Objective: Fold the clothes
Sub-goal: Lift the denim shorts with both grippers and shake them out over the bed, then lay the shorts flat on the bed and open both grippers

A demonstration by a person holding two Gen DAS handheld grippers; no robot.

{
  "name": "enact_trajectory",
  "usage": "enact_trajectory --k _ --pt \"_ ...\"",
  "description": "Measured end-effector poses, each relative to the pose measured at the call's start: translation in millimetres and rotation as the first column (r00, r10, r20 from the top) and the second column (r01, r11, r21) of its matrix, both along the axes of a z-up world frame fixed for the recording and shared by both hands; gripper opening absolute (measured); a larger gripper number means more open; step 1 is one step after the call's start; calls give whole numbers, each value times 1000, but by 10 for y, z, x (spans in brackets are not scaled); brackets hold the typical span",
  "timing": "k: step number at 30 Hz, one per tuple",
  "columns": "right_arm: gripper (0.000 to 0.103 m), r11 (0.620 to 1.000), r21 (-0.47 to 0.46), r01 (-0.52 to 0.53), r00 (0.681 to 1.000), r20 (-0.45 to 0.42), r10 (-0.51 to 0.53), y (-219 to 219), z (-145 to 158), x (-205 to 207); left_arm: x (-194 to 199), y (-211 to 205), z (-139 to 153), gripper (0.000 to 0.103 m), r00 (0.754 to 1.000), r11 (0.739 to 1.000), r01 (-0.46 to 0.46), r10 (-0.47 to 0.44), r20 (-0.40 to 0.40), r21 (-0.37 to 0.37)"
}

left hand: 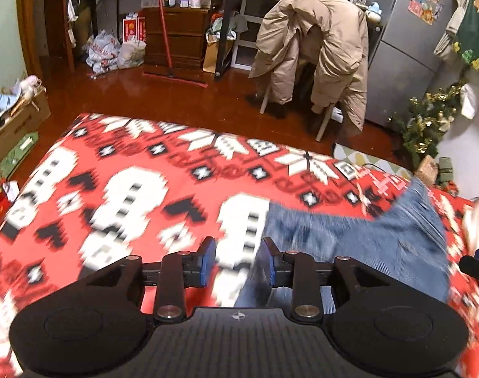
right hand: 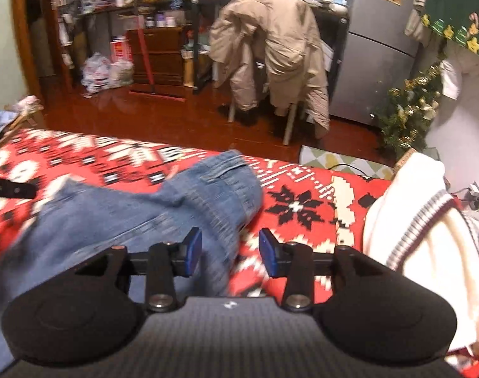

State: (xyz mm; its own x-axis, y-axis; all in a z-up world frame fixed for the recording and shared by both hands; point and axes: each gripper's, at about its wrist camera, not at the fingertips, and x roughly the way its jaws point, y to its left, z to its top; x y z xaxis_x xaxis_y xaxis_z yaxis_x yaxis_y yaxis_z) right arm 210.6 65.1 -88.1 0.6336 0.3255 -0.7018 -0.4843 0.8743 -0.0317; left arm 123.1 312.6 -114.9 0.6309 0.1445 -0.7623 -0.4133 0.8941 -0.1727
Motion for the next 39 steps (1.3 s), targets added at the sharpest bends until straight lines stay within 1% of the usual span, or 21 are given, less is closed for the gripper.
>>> enact_trajectory --k 3,6,9,11,14,16,19,21,24,26,28,29,30,32,35,39 --pt "44 996 48 -77 997 1 77 -25 207 -462 -352 -66 49 31 999 999 24 -25 -34 -22" --pt "43 986 100 -134 991 -16 136 84 296 -868 -702 -93 62 31 997 998 34 -37 -61 -52" --pt "41 979 102 -176 983 -33 180 345 244 -1170 -1062 -76 58 31 996 996 24 -30 -78 -84" --pt "33 976 90 -199 978 -38 203 553 176 -1346 -1256 -60 24 31 996 995 23 -31 -87 -93" --pt "33 971 70 -228 972 -34 231 879 32 -1516 -1457 -23 -96 31 992 994 14 -27 -120 -106" --pt "33 970 55 -237 970 -33 239 1086 -82 -1551 -1522 18 -156 31 993 991 3 -19 -120 -131" --pt "33 972 47 -231 971 -51 233 1324 -243 -1485 -1561 64 -195 30 994 985 7 -25 -103 -174" --pt "33 973 52 -225 971 -65 228 1454 -335 -1417 -1563 41 -226 30 994 980 32 -52 -96 -196" --pt "33 976 51 -214 973 -80 217 1620 -433 -1333 -1500 -23 -315 30 988 978 67 -93 -125 -198" --pt "34 979 14 -204 976 -74 204 1737 -517 -1299 -1478 -32 -330 30 987 977 79 -105 -123 -199" --pt "34 981 -24 -192 981 -37 191 1795 -566 -1301 -1481 -19 -339 30 988 974 84 -109 -113 -210" --pt "25 983 -37 -181 983 -24 180 1808 -583 -1296 -1487 -13 -340 30 988 973 85 -110 -109 -216" --pt "22 985 -33 -168 986 -25 167 1792 -581 -1279 -1488 -13 -345 30 988 972 86 -112 -107 -220" --pt "8 990 -6 -143 989 -42 143 1720 -535 -1250 -1487 -16 -344 30 988 971 86 -112 -106 -222" --pt "5 997 12 -82 996 -30 82 1516 -337 -1264 -1484 -25 -341 30 988 972 86 -112 -109 -220" --pt "4 999 50 8 1000 -18 -7 964 50 -1296 -1473 -42 -345 29 986 969 96 -125 -114 -229"
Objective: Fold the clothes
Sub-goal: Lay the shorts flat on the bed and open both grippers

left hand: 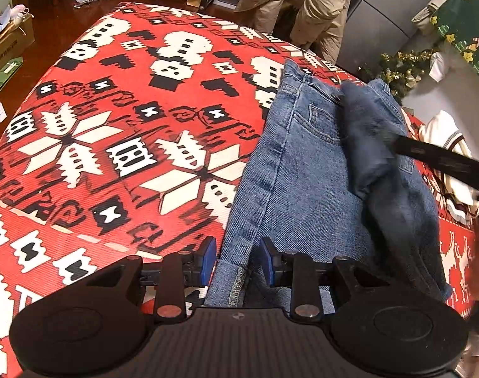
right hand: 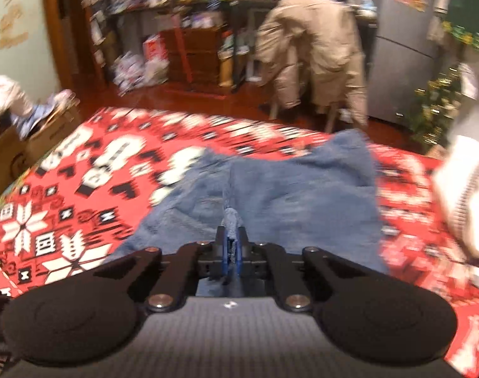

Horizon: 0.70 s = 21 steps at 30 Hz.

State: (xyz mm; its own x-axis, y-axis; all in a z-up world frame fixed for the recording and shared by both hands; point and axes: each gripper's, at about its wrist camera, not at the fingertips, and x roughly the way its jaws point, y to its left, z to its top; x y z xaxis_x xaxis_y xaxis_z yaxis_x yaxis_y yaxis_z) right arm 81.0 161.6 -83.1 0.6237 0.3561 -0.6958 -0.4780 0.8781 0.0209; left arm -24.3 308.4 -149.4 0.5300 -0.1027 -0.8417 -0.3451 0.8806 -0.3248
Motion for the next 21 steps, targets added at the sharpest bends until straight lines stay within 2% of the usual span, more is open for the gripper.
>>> enact_trajectory --k 6,9,10,14,16,18,21 --pt "4 987 36 153 988 14 -154 -1139 508 -209 30 -101 6 29 999 999 37 -37 -19 20" --pt "4 970 36 239 971 13 -240 -1728 639 -362 61 -179 6 29 998 997 61 -59 -33 53" --pt "4 962 31 271 962 15 -272 -1928 659 -411 71 -202 6 26 997 996 65 -62 -39 69" --pt "4 918 30 395 918 2 -396 -2619 588 -515 84 -256 18 17 998 991 54 -48 -48 125" --pt "4 893 43 448 894 -46 -446 -2894 474 -516 81 -271 42 11 999 988 41 -35 -42 150" --pt "4 872 51 487 871 -94 -481 -3125 342 -517 76 -287 91 10 999 984 25 -20 -26 177" --pt "4 870 42 491 867 -118 -484 -3204 223 -514 64 -272 244 9 1000 978 -11 8 12 209"
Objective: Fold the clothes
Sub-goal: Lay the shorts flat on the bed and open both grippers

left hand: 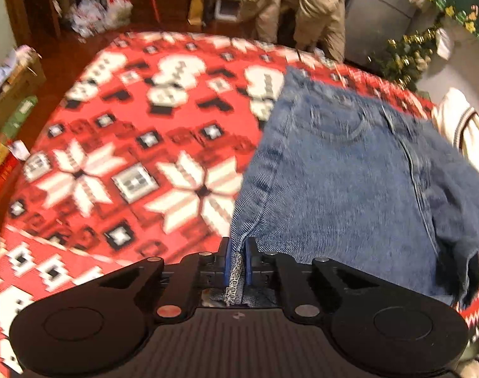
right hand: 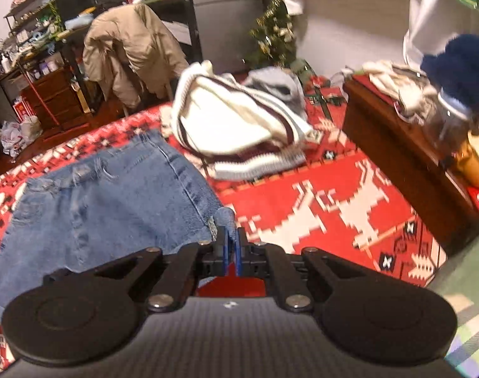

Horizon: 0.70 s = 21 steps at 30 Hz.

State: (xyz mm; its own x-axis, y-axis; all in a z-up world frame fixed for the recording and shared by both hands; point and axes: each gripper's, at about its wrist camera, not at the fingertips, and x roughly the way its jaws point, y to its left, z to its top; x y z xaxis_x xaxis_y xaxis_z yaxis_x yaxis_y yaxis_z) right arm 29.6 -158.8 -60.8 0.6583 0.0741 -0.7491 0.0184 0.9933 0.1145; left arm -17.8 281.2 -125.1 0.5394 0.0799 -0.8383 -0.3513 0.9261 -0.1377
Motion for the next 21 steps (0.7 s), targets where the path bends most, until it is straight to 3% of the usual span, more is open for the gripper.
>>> enact_trajectory --k 3,7,12,16,18,21 --pt "4 1000 15 -15 1000 9 15 -15 43 10 -40 85 241 9 999 1000 -21 22 49 -7" --pt "4 999 29 -23 1000 20 22 -29 135 -3 -114 225 527 9 995 997 -62 59 83 38" --pt "4 1000 1 7 997 -71 -7 -65 -83 56 -82 293 255 9 998 995 -65 66 -21 77" --pt "7 998 -60 31 989 -142 -39 -108 -335 100 -109 332 62 17 994 994 -82 86 -66 69" --pt "13 999 -32 37 991 -125 -41 -173 -313 75 -170 409 114 17 995 995 -95 97 -36 41" --pt "25 999 34 6 996 -85 -3 -211 -194 48 -231 520 268 26 994 995 -100 100 34 1"
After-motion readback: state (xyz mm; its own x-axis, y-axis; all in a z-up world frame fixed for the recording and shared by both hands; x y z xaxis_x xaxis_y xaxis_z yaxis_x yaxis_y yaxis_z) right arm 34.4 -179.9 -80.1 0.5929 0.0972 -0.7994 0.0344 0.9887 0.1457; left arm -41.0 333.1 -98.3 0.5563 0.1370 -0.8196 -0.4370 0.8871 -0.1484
